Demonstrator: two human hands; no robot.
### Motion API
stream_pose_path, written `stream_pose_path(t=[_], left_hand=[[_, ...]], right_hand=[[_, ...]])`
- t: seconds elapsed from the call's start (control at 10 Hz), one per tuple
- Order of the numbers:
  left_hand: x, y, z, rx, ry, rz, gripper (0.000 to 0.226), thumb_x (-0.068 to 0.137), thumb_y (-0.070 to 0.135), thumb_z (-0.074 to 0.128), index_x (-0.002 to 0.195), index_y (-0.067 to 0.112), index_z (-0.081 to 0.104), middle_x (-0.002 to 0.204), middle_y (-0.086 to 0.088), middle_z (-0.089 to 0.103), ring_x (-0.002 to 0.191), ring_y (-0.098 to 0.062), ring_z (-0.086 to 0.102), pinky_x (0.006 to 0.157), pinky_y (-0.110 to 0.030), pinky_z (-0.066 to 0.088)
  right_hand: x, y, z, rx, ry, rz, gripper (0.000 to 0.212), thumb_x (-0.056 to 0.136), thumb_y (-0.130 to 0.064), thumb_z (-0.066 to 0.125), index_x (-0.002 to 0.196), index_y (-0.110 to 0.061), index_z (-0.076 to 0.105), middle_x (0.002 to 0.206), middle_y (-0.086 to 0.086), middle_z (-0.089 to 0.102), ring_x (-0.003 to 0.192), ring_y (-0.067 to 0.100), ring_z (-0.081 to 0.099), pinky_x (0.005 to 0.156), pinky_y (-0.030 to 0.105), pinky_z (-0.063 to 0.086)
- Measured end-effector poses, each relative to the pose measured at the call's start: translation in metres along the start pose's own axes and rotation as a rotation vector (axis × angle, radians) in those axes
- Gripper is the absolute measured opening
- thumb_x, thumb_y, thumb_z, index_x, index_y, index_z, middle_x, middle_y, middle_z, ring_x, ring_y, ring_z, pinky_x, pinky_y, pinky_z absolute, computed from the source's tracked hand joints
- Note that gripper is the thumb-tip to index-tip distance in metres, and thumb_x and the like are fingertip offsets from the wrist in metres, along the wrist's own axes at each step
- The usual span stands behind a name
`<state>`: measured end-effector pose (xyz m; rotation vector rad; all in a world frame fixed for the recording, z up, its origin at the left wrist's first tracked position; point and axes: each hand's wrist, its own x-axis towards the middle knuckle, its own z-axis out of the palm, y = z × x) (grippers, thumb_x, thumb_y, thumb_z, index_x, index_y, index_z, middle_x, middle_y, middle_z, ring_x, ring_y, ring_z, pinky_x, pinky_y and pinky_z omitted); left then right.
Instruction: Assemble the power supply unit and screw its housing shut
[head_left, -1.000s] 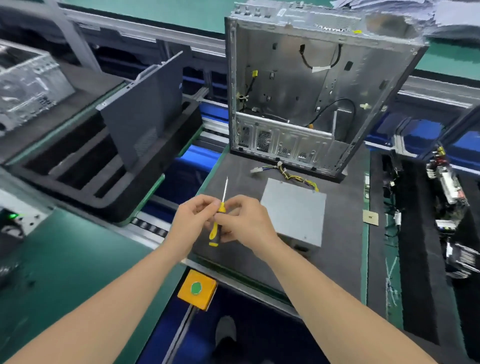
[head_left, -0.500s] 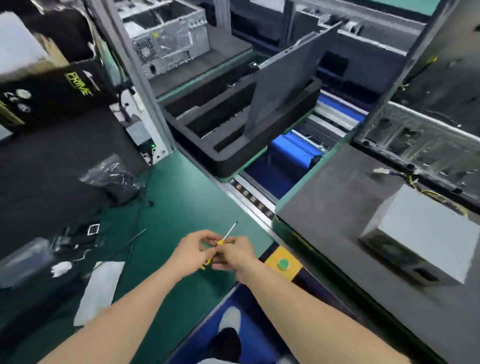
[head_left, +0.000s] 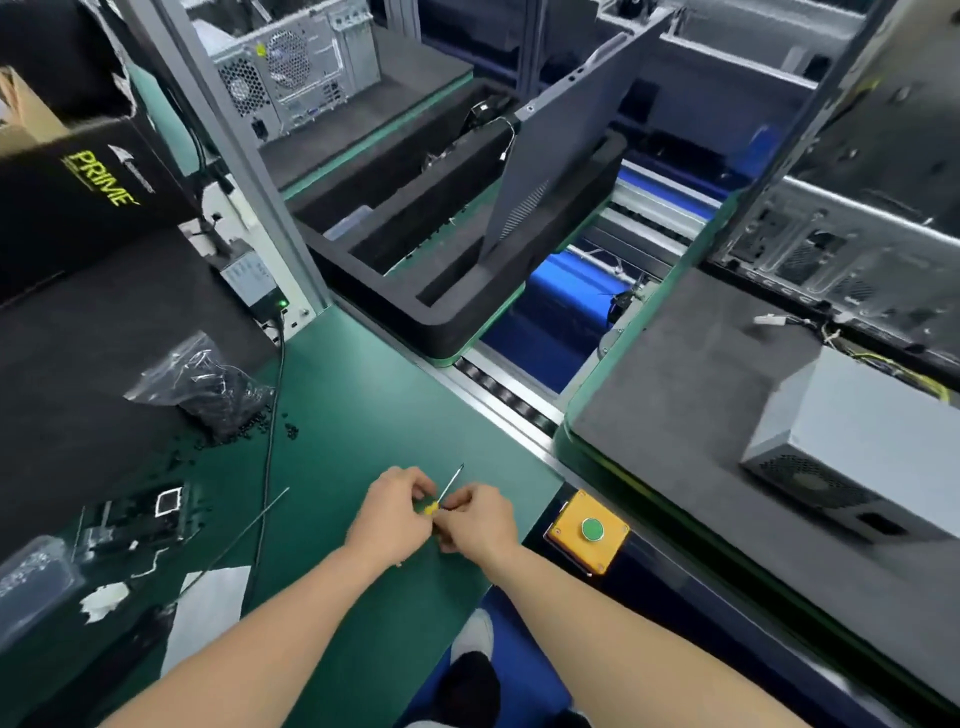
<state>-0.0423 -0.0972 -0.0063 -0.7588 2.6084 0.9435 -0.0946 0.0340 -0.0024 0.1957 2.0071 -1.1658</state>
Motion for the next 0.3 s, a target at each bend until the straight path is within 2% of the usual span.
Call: stream_pose_path(t=[0.1, 0.2, 0.3], left_hand=[[0.013, 0.032, 0.002, -0.045, -0.001, 0.096, 0.023, 0.080, 0.019, 0.069, 0.087, 0.038, 0.060, 0.094, 0.013, 0.060, 0.088, -0.003, 0.058, 0.077, -0.022, 0.046], [0.023, 0.074, 0.021, -0.085, -0.131, 0.168, 0.012, 0.083, 0.026, 0.066, 0.081, 0.037, 0.063, 0.085, 0.015, 0.067, 0.079, 0.003, 0.060, 0.064, -0.016, 0.042], [0.025, 0.109, 0.048, -0.076, -0.256, 0.213, 0.005, 0.083, 0.027, 0.066, 0.082, 0.031, 0.068, 0.077, 0.011, 0.070, 0.076, -0.002, 0.063, 0.066, -0.021, 0.051]], right_hand=[[0.002, 0.000, -0.032, -0.065, 0.107, -0.112, 0.007, 0.089, -0.020, 0.071, 0.093, -0.021, 0.066, 0.091, 0.003, 0.074, 0.083, 0.021, 0.071, 0.082, 0.039, 0.062], [-0.005, 0.015, -0.079, -0.142, 0.295, -0.173, 0.005, 0.091, -0.023, 0.065, 0.094, -0.027, 0.067, 0.087, -0.011, 0.069, 0.088, 0.012, 0.067, 0.082, 0.032, 0.057], [-0.017, 0.039, -0.114, -0.115, 0.492, -0.093, 0.007, 0.087, -0.022, 0.064, 0.088, -0.029, 0.066, 0.085, -0.007, 0.068, 0.081, 0.014, 0.065, 0.073, 0.032, 0.053]])
